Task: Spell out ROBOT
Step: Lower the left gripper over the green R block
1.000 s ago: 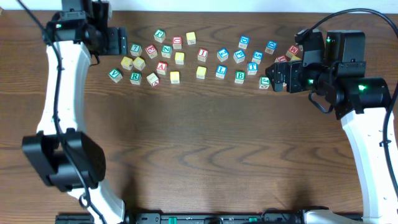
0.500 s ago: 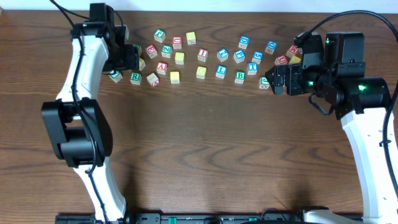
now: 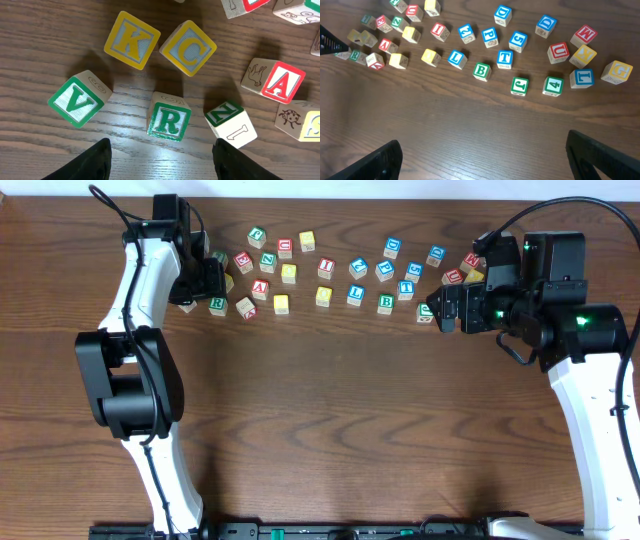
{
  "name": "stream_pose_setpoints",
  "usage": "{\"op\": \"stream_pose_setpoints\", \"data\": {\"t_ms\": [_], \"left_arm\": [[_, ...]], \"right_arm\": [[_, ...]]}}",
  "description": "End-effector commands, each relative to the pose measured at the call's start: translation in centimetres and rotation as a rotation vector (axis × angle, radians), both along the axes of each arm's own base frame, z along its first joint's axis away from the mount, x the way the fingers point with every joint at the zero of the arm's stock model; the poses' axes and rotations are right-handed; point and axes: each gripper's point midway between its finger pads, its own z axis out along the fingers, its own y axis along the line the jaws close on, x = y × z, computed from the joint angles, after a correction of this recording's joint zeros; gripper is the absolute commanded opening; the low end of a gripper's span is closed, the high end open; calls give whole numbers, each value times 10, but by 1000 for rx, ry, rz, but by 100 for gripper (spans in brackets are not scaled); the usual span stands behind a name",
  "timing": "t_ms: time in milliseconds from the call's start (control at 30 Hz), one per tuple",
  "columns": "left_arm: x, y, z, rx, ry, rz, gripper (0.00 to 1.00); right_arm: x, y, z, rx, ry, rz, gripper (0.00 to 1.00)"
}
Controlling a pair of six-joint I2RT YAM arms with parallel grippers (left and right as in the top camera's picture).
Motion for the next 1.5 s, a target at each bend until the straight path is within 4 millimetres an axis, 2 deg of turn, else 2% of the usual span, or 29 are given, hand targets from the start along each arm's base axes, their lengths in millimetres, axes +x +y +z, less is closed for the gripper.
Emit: {"op": "stream_pose_setpoints", "data": {"t_ms": [0,267,700,1033,1467], "left_arm": [[1,-2,-3,-11,9,20,64],[3,-2,-4,59,4,34,64],[12,-3,-20,57,-4,33,64],[15,-3,-22,66,-15,-1,63],[10,-3,-41,66,-9,-3,62]], "right_arm": [[2,-1,6,-9,-17,7,99],[3,-1,6,-9,-18,7,99],[2,-1,6,-9,-18,7,99],[2,-1,6,-9,-18,7,99],[2,-1,6,-9,-18,7,99]]}}
